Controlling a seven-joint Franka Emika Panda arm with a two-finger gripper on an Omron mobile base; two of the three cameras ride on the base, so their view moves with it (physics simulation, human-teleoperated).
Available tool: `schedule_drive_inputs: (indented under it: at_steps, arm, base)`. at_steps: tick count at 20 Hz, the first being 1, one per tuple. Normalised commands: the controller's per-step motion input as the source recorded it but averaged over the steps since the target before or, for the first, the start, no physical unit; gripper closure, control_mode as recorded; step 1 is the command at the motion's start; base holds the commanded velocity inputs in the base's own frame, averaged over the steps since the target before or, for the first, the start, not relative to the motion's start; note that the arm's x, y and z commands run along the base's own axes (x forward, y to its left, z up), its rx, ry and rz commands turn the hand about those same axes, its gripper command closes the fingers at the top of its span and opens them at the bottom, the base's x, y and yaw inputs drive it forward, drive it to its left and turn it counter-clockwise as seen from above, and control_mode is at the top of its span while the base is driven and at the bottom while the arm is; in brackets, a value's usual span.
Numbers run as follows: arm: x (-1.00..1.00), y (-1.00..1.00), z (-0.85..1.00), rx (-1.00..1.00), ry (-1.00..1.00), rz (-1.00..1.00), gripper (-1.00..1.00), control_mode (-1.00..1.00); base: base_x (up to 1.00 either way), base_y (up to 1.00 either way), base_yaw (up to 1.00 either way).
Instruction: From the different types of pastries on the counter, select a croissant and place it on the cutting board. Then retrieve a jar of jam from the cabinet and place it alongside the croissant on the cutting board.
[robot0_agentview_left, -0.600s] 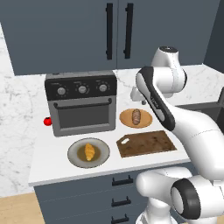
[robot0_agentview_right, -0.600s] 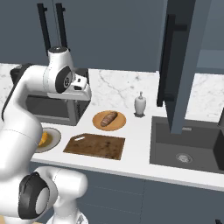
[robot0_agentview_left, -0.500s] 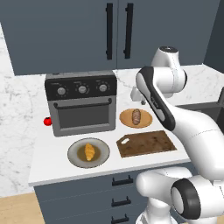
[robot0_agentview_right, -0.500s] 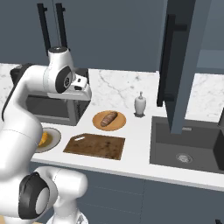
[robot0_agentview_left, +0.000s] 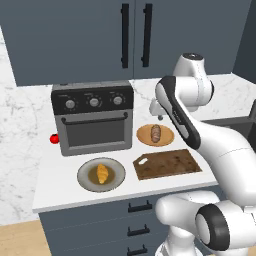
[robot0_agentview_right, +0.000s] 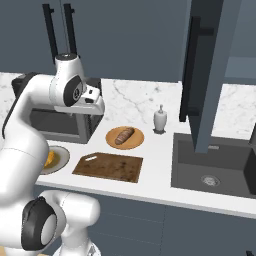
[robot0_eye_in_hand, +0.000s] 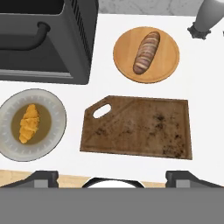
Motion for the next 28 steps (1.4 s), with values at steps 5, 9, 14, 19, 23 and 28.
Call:
schedule_drive_inputs:
  at_steps: [5,9,14,19,23,28]
  arm:
    - [-0.05,0.0,0.0,0.0,0.0,-0.01,-1.0,-1.0]
    - [0.0,0.0,0.0,0.0,0.0,0.0,-1.0,-1.0]
    - [0.0,0.0,0.0,0.0,0.0,0.0,-1.0,-1.0]
    - [0.0,0.0,0.0,0.0,0.0,0.0,-1.0,-1.0]
    - [-0.18,0.49,0.0,0.01,0.0,0.01,-1.0,-1.0]
    - [-0.5,1.0,-0.12,0.0,-0.04,0.0,-1.0,-1.0]
  base:
    - [0.0,0.0,0.0]
    - [0.0,0.0,0.0]
    - [0.0,0.0,0.0]
    - [0.0,0.0,0.0]
    - [0.0,0.0,0.0]
    - [0.0,0.0,0.0]
